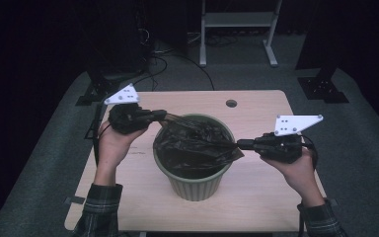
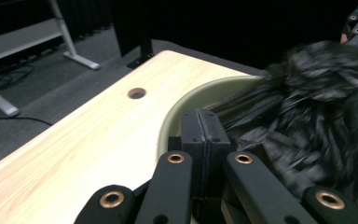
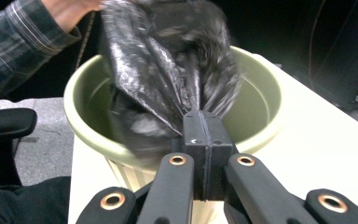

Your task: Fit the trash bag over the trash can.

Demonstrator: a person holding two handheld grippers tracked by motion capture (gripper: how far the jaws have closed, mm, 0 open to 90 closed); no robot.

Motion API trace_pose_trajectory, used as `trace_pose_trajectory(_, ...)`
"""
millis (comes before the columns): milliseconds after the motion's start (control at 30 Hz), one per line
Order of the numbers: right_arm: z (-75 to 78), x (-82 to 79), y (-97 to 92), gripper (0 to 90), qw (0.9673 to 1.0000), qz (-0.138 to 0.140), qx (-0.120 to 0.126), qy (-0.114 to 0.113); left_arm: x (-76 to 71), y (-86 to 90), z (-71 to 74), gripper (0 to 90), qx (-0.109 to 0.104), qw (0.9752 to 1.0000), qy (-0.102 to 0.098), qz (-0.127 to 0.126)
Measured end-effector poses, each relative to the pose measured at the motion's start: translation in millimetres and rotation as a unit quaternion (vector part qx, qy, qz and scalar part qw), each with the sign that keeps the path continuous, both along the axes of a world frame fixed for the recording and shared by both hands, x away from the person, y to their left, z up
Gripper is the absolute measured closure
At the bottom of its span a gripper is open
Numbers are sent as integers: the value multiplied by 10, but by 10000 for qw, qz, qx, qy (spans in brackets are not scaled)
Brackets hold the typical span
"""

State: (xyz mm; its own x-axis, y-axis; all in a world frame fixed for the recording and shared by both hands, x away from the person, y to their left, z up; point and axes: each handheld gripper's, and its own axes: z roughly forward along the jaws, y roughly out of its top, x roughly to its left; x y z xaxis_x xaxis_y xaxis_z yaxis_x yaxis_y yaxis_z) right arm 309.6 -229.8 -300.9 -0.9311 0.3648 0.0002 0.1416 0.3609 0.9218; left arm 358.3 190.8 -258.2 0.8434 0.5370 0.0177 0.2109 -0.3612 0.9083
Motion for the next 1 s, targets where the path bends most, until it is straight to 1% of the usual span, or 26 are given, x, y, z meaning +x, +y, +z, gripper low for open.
trace_pose_trajectory(100, -12, -8, -72, 900, 9999, -112, -65, -6, -51, 173, -38, 900, -102, 9998, 5, 151)
trace_pose_trajectory(133, -17, -14, -95, 900, 9999, -143, -86, 8, -78, 246, -65, 900, -140, 9997, 11, 220)
trace_pose_trajectory(200, -40, -37, -171, 900, 9997, -221, -108, 45, -120, 345, -126, 900, -232, 9994, 41, 272)
trace_pose_trajectory(267, -65, -71, -228, 900, 9996, -251, -107, 77, -159, 401, -201, 900, -232, 9991, 83, 334)
trace_pose_trajectory(367, -160, -152, -290, 900, 9994, -235, -166, 171, -204, 442, -319, 900, -248, 9989, 152, 362)
trace_pose_trajectory(467, -302, -224, -286, 900, 9989, -160, -278, 342, -234, 462, -409, 900, -306, 9987, 212, 356)
trace_pose_trajectory(567, -477, -315, -230, 900, 9978, 60, -344, 557, -249, 442, -472, 899, -275, 9987, 254, 334)
trace_pose_trajectory(667, -624, -386, -131, 900, 9959, 250, -517, 703, -246, 420, -516, 900, -243, 9987, 321, 306)
trace_pose_trajectory(767, -734, -414, -49, 900, 9939, 409, -583, 837, -238, 394, -549, 900, -220, 9987, 367, 278)
trace_pose_trajectory(833, -745, -411, -35, 900, 9938, 410, -590, 846, -234, 376, -553, 900, -185, 9988, 365, 274)
trace_pose_trajectory(867, -737, -407, -41, 831, 9939, 409, -591, 831, -233, 375, -549, 900, -178, 9988, 362, 273)
trace_pose_trajectory(900, -713, -405, -60, 790, 9947, 331, -554, 802, -233, 380, -541, 899, -193, 9988, 352, 281)
trace_pose_trajectory(933, -673, -397, -108, 782, 9951, 297, -471, 820, -231, 388, -531, 900, -200, 9988, 343, 284)
trace_pose_trajectory(967, -633, -397, -154, 770, 9958, 274, -416, 765, -229, 396, -521, 899, -210, 9988, 333, 286)
trace_pose_trajectory(1000, -581, -395, -206, 748, 9967, 191, -371, 701, -228, 403, -511, 900, -221, 9988, 325, 291)
